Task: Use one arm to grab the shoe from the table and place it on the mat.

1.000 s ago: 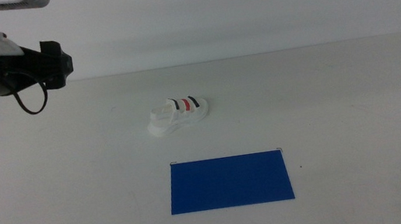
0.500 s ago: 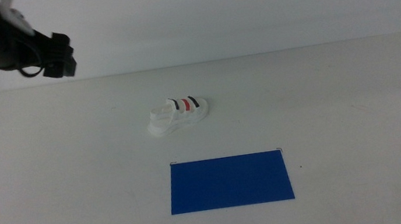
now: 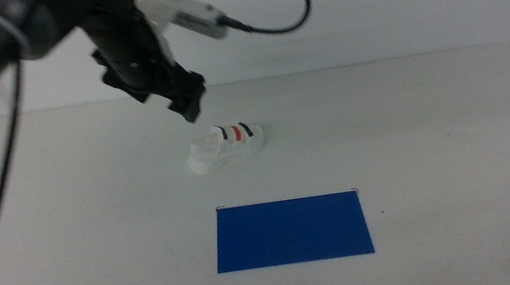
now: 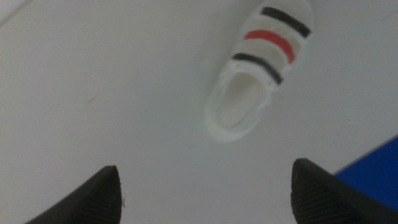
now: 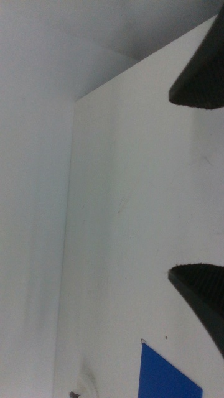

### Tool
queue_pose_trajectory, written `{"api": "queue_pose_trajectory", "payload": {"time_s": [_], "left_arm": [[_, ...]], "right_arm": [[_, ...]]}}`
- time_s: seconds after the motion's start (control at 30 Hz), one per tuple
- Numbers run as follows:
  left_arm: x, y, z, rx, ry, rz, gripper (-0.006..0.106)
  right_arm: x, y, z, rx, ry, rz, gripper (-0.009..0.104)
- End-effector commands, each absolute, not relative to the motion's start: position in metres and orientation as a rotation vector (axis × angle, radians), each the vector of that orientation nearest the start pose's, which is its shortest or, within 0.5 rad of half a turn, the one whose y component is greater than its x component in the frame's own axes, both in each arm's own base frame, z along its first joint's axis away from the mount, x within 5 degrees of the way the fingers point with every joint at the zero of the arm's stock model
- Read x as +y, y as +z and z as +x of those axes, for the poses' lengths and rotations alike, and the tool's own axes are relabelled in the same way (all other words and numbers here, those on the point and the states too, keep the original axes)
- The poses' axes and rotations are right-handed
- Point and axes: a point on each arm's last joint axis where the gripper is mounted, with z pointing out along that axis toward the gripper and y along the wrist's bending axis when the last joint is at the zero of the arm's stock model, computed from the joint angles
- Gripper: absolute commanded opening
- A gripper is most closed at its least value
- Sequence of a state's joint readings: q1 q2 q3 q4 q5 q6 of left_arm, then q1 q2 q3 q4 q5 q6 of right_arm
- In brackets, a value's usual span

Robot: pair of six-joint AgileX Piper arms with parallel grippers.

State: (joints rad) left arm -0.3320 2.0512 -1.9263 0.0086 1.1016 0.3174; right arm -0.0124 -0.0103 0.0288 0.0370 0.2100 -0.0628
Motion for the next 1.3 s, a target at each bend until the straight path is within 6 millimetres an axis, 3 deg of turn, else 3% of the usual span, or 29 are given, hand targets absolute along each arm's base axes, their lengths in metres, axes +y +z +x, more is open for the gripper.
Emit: {"api": "queue_pose_trajectory", "payload": {"time_s": [0.0,0.3,0.97,1.13,1.27], "left_arm": [[-0.157,0.308,0.430,2.481,0.012,0.901,0.094],[-0.185,0.269,0.451,2.458,0.012,1.106,0.094],[-0.200,0.216,0.469,2.386,-0.075,1.281,0.090],[-0.200,0.216,0.469,2.375,-0.070,1.307,0.079],[-0.200,0.222,0.469,2.370,-0.066,1.313,0.056]], "right_arm": [[0.000,0.192,0.055,1.614,-0.042,-0.026,0.064],[0.000,0.192,0.055,1.614,-0.042,-0.026,0.064],[0.000,0.192,0.055,1.614,-0.042,-0.026,0.064],[0.000,0.192,0.055,1.614,-0.042,-0.026,0.064],[0.000,0.192,0.055,1.614,-0.042,-0.026,0.064]]}}
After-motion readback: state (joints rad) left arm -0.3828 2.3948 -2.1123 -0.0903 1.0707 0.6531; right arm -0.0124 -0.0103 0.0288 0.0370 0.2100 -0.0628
